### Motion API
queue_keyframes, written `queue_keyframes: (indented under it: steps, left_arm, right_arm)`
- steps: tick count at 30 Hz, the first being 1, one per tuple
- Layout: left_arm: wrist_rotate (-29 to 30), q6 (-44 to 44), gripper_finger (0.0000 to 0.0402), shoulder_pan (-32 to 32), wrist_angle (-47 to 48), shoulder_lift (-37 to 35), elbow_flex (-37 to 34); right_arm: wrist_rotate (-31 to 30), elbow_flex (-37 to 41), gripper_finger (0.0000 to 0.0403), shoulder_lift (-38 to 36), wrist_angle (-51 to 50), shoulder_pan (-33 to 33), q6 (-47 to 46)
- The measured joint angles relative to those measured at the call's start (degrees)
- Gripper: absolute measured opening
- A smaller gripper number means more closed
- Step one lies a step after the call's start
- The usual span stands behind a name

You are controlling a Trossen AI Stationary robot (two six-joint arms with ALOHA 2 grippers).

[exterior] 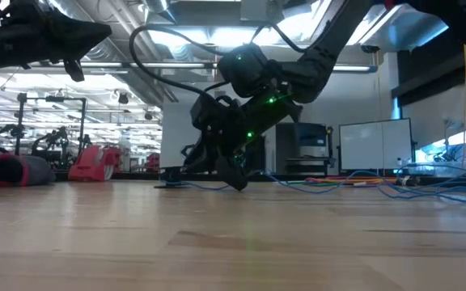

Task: Coil cords
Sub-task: Coil the blue cable wire on the black spool

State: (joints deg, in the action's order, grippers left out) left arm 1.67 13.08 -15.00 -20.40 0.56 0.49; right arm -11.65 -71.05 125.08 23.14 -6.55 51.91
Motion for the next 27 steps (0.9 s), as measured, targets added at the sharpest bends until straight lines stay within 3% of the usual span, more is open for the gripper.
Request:
queue_keyframes:
  steps: [7, 17, 27]
  left_arm:
    - [0.00, 0.00, 0.0004, 0.00, 0.00, 0.01, 0.00]
    - [0.00, 0.30, 0.0004, 0.00, -0.74, 0.02, 0.00]
    - [0.02, 1.28, 0.0004, 0.03, -7.16, -0.03, 0.02]
  right_arm:
    - [0.51, 0.02, 0.0010, 0.00, 0.72, 0.02, 3.92]
    - [-0.77, 0.11, 0.0004, -1.85, -1.05, 0.20, -3.65]
    - [6.93, 3.32, 0.0003, -17.29, -13.62, 0.04, -13.24]
